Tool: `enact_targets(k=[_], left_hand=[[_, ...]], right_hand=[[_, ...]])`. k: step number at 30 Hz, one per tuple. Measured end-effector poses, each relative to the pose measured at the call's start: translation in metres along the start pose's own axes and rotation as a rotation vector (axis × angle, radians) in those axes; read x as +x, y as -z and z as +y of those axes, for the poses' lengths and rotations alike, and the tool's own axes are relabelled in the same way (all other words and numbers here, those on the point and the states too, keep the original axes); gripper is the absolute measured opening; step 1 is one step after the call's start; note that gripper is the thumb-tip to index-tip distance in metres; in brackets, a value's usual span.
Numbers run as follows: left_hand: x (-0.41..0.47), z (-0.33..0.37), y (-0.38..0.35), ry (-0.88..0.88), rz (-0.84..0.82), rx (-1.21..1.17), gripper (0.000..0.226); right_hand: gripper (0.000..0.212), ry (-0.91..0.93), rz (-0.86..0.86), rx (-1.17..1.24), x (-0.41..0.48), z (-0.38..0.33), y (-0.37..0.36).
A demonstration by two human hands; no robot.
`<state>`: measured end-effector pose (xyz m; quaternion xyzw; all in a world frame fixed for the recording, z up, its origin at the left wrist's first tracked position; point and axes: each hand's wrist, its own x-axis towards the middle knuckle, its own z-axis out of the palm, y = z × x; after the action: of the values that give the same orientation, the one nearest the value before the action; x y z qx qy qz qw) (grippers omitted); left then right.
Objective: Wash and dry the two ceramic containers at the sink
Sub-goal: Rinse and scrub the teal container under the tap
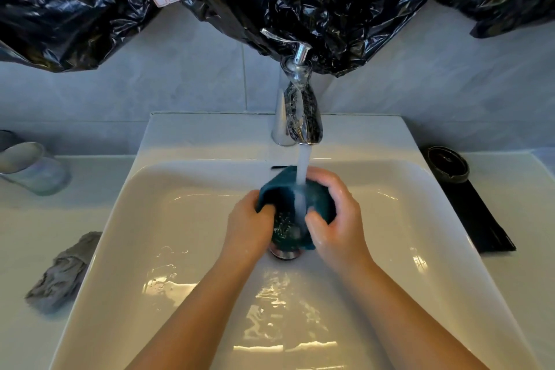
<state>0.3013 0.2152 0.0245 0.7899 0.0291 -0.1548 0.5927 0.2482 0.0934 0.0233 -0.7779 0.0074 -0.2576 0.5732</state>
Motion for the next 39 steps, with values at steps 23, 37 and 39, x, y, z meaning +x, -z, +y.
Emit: enact_targets(k=[23,37,39], left_hand=[[-0.015,-0.003,0.007,-0.543,0.049,0.238,0.065],[-0.017,-0.006,0.001,-0.548,0.094,0.057,0.067],[-0.015,-0.009,0.001,-0.493,0.104,0.011,0.066]], right_hand=[[0.059,-0.013,0.089,-0.162,-0.002,0.009,-0.006],[0.067,0.141,0.059,-0.293,0.0,0.016,-0.001],[0.055,0.094,0.056,-0.164,-0.002,0.012,-0.007]])
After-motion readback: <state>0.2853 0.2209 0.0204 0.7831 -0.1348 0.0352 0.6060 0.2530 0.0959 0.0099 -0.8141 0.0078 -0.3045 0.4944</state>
